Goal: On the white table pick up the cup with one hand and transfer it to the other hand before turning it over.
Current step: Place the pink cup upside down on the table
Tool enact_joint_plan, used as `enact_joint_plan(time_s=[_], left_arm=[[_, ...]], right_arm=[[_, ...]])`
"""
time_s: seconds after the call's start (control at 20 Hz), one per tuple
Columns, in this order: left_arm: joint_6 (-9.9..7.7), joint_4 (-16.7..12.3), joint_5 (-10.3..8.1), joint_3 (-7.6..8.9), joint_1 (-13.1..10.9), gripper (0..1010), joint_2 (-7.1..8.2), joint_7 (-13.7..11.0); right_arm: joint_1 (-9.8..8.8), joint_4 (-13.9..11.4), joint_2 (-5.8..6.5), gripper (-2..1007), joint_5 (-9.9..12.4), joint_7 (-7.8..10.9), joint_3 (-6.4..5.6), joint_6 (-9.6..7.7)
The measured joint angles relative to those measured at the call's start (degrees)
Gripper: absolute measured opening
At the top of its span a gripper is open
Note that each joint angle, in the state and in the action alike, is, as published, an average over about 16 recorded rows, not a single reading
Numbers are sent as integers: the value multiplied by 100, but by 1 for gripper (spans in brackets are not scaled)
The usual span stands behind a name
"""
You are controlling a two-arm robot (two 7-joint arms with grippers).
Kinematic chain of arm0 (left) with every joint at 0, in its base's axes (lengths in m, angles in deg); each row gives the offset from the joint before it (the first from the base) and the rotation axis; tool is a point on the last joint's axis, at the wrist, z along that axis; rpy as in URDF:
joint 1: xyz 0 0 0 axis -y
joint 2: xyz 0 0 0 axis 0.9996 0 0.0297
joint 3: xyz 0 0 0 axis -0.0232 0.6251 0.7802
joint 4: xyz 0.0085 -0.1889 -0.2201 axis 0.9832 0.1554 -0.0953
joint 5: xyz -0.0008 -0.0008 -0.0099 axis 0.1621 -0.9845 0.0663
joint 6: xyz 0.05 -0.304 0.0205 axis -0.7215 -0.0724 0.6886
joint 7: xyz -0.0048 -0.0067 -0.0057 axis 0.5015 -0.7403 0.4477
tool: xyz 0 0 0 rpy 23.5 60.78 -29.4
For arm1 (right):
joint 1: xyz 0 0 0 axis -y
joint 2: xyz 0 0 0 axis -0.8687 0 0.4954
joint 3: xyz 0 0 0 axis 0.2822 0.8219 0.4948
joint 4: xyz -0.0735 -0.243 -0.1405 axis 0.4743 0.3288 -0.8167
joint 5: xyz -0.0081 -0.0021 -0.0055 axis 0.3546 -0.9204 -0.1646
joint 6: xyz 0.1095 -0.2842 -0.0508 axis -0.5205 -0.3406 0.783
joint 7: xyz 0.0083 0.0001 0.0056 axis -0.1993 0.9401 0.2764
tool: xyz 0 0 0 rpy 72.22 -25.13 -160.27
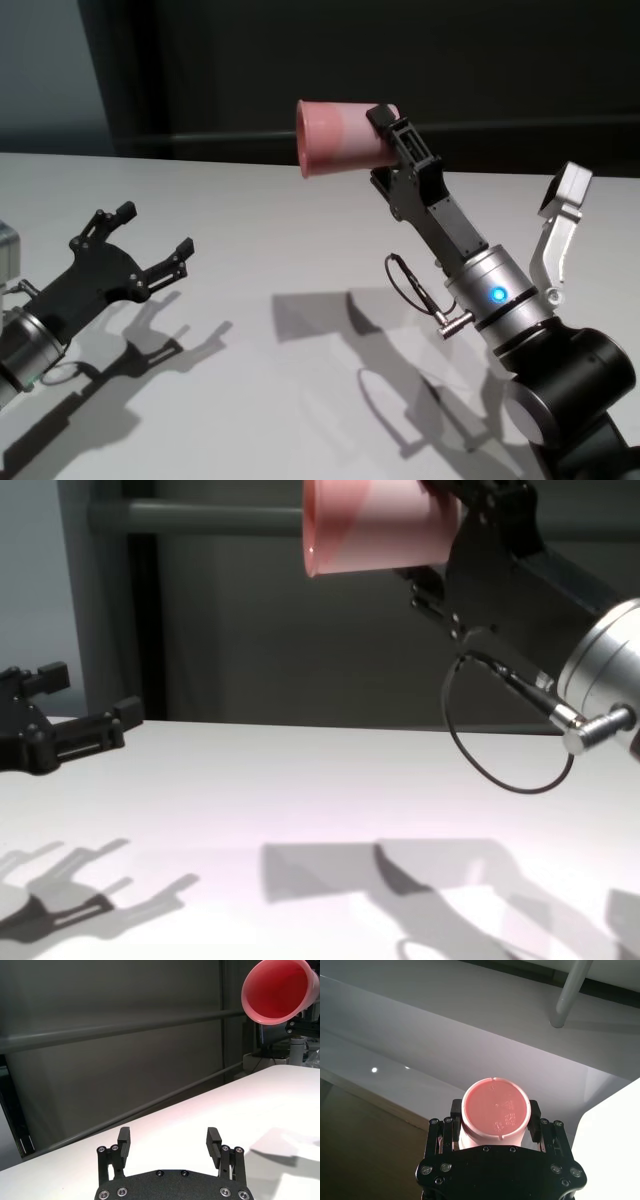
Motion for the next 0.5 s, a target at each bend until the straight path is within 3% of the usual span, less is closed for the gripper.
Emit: enact_joint_plan(time_s=[0.5], left_arm=[[-6,-2,-13,7,2,1001,0,-10]], right_arm=[[0,0,0,747,0,0,0,0]])
